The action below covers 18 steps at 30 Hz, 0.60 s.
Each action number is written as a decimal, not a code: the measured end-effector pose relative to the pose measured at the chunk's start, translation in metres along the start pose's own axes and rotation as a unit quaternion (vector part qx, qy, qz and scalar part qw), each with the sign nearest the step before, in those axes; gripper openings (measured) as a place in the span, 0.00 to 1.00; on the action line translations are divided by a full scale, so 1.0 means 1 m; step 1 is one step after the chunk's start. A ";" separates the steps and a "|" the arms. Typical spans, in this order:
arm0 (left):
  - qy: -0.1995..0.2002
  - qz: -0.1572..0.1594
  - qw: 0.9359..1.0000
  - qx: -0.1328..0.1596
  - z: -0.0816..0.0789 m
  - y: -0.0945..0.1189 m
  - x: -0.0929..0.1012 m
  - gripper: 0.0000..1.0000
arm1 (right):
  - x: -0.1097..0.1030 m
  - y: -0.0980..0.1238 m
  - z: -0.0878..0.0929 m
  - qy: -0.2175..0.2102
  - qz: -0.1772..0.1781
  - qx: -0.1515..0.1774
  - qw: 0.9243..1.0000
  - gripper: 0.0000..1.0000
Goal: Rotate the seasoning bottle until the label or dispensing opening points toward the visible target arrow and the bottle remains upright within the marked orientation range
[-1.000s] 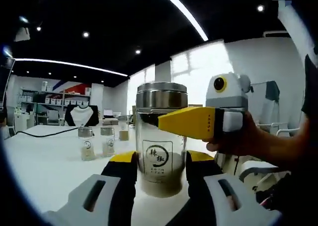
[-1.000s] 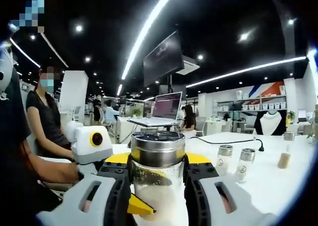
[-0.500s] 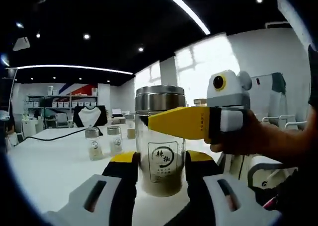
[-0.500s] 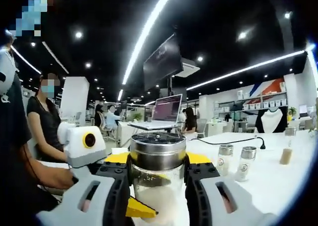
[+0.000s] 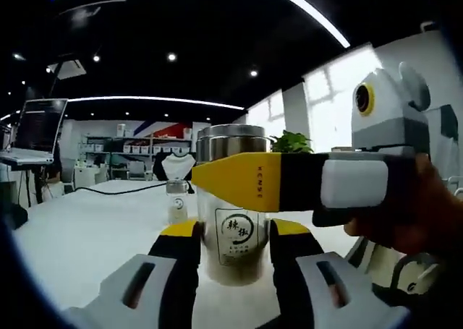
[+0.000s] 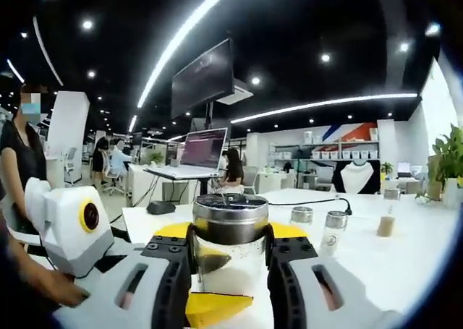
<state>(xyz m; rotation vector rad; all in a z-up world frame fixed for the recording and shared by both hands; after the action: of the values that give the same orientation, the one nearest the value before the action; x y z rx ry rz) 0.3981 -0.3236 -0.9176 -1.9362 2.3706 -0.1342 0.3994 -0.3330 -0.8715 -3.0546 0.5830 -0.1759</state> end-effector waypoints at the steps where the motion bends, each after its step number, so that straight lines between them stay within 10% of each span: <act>1: -0.019 0.026 0.999 0.002 0.000 -0.001 0.001 0.40 | 0.000 0.001 0.000 0.005 -0.011 -0.003 1.000 0.37; 10: 0.017 0.135 0.991 0.006 -0.006 0.006 0.012 0.41 | -0.005 0.016 -0.004 -0.063 -0.134 0.034 0.988 0.37; 18: 0.013 0.052 0.999 0.006 -0.003 0.002 0.007 0.41 | -0.008 0.007 -0.002 -0.050 -0.074 0.020 0.996 0.38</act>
<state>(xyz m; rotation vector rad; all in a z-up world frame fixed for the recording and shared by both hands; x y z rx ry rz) 0.3942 -0.3299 -0.9145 -1.8130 2.4733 -0.1676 0.3896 -0.3367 -0.8705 -3.0453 0.3426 -0.0353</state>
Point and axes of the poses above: the point that each gripper's makers call its tool centre point, and the gripper's own axes: y roughly backward along the fingers, x roughly to its right, z roughly out of its underside, the point moved 2 cm from there along y, roughly backward along the fingers, and after that the axes turned 14 degrees about -z, right-handed, at the moved point
